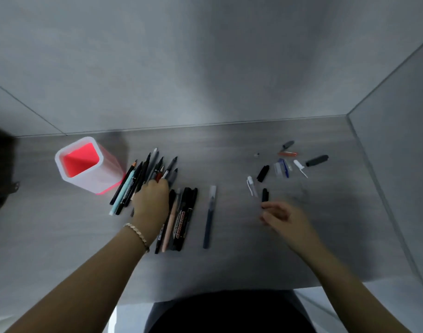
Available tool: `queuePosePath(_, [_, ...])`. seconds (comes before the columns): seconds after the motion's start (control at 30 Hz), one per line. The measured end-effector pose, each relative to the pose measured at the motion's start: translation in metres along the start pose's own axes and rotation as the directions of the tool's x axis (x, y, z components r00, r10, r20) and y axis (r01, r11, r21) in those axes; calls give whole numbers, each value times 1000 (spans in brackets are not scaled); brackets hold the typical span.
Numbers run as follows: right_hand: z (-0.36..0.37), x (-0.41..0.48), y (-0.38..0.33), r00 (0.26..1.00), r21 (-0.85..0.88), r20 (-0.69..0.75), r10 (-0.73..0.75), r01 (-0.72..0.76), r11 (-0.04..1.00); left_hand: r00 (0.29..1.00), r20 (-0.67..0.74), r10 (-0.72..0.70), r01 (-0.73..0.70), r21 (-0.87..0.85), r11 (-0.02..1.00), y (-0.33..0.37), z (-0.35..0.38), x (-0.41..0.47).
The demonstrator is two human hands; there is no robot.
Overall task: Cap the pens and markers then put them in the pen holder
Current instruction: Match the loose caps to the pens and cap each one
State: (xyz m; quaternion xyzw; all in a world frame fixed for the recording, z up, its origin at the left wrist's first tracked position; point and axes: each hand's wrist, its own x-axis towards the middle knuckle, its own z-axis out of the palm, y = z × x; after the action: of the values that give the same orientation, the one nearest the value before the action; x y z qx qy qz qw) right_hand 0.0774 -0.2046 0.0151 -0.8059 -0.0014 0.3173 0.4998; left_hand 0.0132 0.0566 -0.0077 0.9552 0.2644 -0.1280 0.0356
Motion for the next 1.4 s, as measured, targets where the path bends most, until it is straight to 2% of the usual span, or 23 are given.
queuePosePath(0.17, [-11, 4, 9, 998, 4, -62, 26, -26, 1000, 999, 34, 34, -34, -4, 999, 8, -7, 1])
queuePosePath(0.27, [-19, 8, 16, 989, -128, -142, -38, 20, 992, 1000, -2, -4, 3, -92, 996, 8, -11, -2])
queuePosePath(0.37, [-37, 20, 27, 955, -316, -268, -130, 41, 948, 991, -117, -65, 29, -283, 959, 11, -21, -9])
queuePosePath(0.4, [-44, 25, 29, 940, -380, -300, -163, 39, 924, 988, -135, -81, 23, -383, 923, 15, -27, -14])
queuePosePath(0.47, [-56, 35, 32, 924, -496, -324, -204, 17, 868, 994, -80, -80, 16, -598, 801, 28, -39, -26])
queuePosePath(0.53, [-62, 45, 32, 929, -585, -303, -212, -5, 811, 999, 3, -43, 32, -721, 692, 41, -48, -40])
queuePosePath(0.67, [-59, 64, 27, 956, -665, -213, -203, 11, 747, 986, 169, -4, 134, -769, 625, 53, -47, -59])
queuePosePath(0.77, [-53, 76, 19, 964, -688, -165, -210, 40, 725, 972, 235, 7, 185, -786, 590, 56, -45, -63])
queuePosePath(0.87, [-45, 84, 13, 970, -729, -108, -216, 71, 681, 968, 251, 6, 203, -798, 568, 58, -45, -64])
queuePosePath(0.93, [-39, 88, 8, 965, -732, -119, -232, 73, 678, 970, 245, -2, 205, -808, 552, 59, -46, -64])
queuePosePath(1.03, [-31, 96, -6, 915, -721, -165, -369, 144, 677, 970, 244, -7, 209, -818, 536, 60, -49, -65])
queuePosePath(1.1, [-26, 109, -18, 874, -747, -122, -471, 232, 624, 969, 247, -10, 215, -820, 531, 60, -50, -66])
queuePosePath(1.17, [-21, 124, -30, 859, -789, -12, -513, 307, 532, 966, 257, -13, 224, -817, 532, 59, -51, -67])
queuePosePath(1.3, [-18, 148, -39, 922, -868, 124, -367, 280, 410, 961, 276, -16, 244, -818, 521, 59, -53, -69])
queuePosePath(1.37, [-18, 150, -41, 931, -877, 125, -342, 265, 400, 962, 272, -31, 249, -823, 511, 57, -54, -70])
queuePosePath(1.4, [-18, 149, -41, 928, -861, 118, -353, 273, 429, 962, 271, -38, 253, -827, 502, 57, -54, -71])
